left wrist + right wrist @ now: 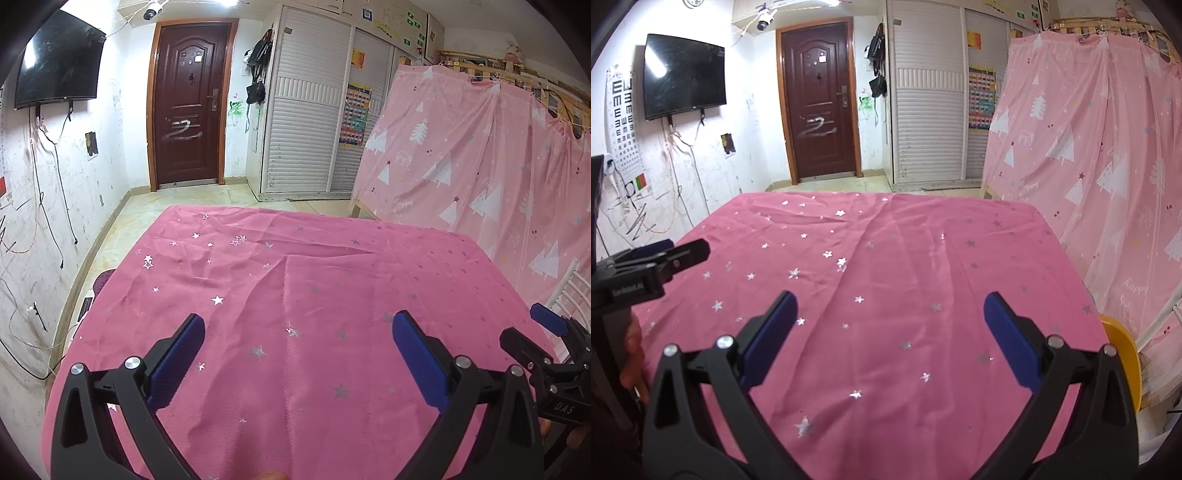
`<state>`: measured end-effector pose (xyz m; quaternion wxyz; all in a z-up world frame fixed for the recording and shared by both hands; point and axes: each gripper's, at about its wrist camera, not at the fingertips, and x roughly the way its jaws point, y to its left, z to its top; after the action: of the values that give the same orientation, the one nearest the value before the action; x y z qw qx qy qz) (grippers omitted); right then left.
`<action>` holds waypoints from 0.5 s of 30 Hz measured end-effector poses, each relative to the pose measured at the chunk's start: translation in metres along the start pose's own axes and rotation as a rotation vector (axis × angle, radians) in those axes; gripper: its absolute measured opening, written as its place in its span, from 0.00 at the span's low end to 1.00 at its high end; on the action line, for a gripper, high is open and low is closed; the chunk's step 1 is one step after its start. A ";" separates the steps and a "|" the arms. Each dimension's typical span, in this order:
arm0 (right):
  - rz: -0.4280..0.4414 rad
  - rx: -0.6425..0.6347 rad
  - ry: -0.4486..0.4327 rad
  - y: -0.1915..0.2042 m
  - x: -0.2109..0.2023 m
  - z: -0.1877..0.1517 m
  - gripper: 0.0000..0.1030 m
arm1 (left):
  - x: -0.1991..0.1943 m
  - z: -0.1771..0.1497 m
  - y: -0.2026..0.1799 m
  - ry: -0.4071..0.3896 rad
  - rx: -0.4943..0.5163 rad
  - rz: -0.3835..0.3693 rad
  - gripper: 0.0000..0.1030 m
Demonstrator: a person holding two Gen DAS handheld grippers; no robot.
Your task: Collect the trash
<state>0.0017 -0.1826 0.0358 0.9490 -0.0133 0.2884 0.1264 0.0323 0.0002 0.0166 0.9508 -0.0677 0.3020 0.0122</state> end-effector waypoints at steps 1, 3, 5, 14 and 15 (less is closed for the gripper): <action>0.002 0.002 0.000 0.000 0.000 0.000 0.94 | 0.000 0.000 0.000 0.000 0.000 0.000 0.92; 0.000 0.001 0.000 0.000 0.000 0.000 0.94 | 0.000 0.000 0.000 0.000 0.001 0.000 0.92; 0.002 0.001 0.000 0.000 0.000 0.000 0.94 | 0.000 0.000 0.000 0.000 0.003 0.001 0.92; 0.002 0.001 0.000 0.001 0.000 0.000 0.94 | 0.000 -0.001 0.000 -0.001 0.002 0.001 0.92; 0.002 0.000 0.001 0.001 0.000 0.000 0.94 | 0.000 -0.001 0.000 -0.002 0.001 0.001 0.92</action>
<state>0.0015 -0.1819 0.0355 0.9488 -0.0132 0.2889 0.1271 0.0321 0.0005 0.0160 0.9512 -0.0669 0.3010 0.0127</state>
